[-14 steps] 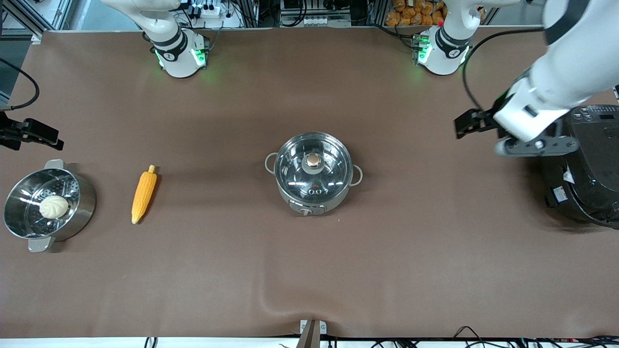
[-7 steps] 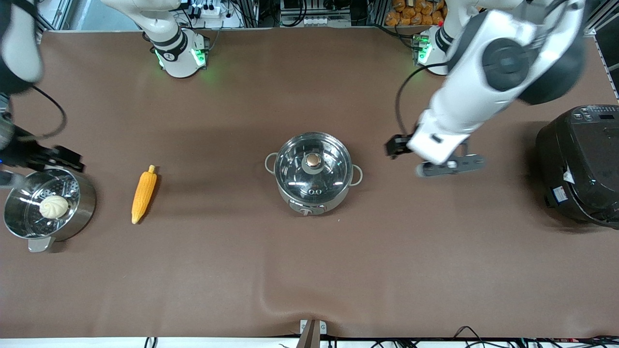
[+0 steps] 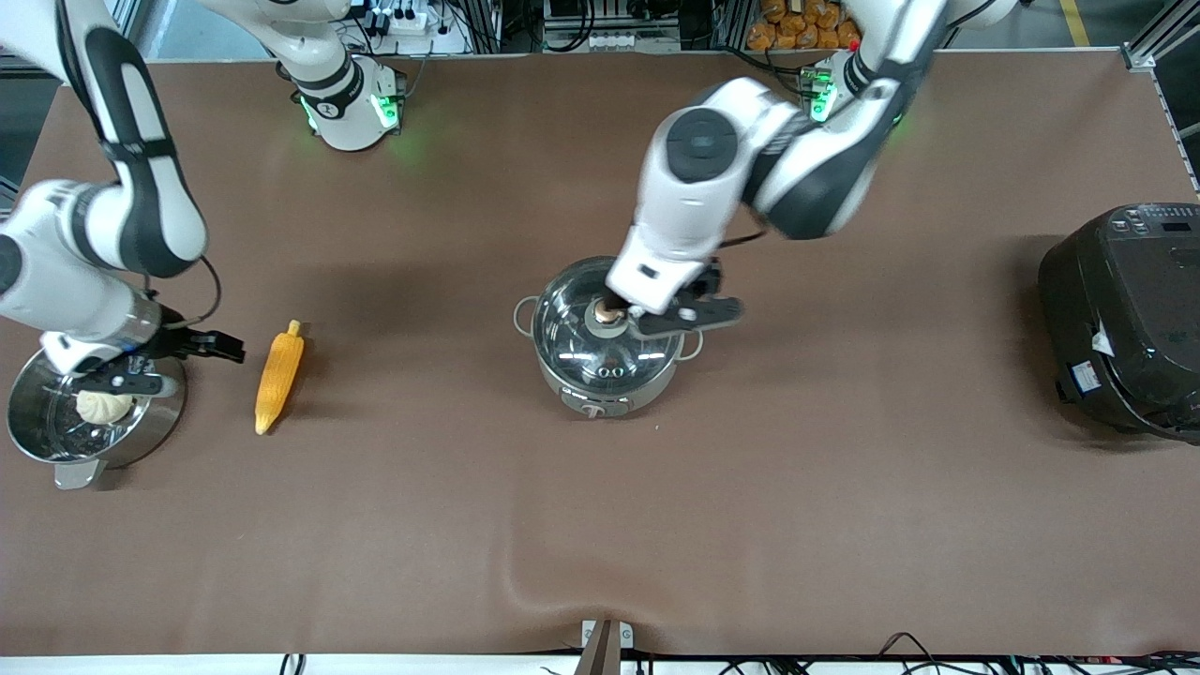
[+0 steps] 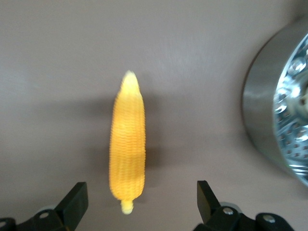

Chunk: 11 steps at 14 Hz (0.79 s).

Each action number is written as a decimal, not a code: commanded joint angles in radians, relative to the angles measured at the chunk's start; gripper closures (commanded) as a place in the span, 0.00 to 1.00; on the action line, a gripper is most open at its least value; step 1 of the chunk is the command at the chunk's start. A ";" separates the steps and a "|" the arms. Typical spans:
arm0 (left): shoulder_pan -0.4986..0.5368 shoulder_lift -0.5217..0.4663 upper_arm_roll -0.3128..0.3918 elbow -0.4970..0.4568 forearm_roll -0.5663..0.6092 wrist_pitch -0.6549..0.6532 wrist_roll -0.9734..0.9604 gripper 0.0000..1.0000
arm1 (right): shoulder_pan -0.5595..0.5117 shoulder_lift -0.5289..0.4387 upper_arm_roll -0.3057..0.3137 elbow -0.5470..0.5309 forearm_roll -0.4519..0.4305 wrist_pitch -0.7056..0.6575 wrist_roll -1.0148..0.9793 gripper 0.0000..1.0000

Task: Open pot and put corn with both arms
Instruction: 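Reach the left gripper to the lid knob while the right gripper reaches the corn, then grasp the lid knob with the left gripper while the right gripper grasps the corn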

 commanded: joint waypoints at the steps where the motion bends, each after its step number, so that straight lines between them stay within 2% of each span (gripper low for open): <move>1: -0.064 0.072 0.014 0.033 0.062 0.024 -0.016 0.00 | -0.019 0.080 0.014 0.000 0.012 0.058 0.009 0.00; 5: -0.098 0.140 0.016 0.060 0.074 0.061 -0.019 0.00 | 0.010 0.119 0.019 0.000 0.012 0.075 0.011 0.00; 8: -0.098 0.152 0.016 0.061 0.091 0.081 -0.022 0.00 | 0.026 0.166 0.017 0.018 0.087 0.111 0.009 0.00; 11: -0.097 0.147 0.016 0.061 0.091 0.086 -0.026 0.00 | 0.033 0.195 0.017 0.021 0.088 0.167 0.008 0.00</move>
